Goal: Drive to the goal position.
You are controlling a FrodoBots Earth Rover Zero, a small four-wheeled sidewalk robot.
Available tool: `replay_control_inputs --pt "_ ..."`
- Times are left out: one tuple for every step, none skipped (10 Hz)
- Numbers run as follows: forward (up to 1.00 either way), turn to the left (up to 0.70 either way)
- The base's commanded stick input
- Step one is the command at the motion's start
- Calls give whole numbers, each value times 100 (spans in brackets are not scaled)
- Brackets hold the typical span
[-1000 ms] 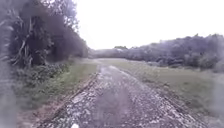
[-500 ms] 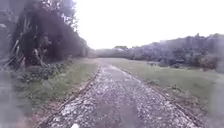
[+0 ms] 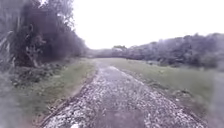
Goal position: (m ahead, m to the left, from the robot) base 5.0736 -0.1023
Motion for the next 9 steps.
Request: replay_control_inputs --pt "70 0" --pt "70 0" --pt "70 0" --pt "70 0" --pt "70 0" --pt "70 0" --pt "70 0" --pt "70 0" --pt "70 0"
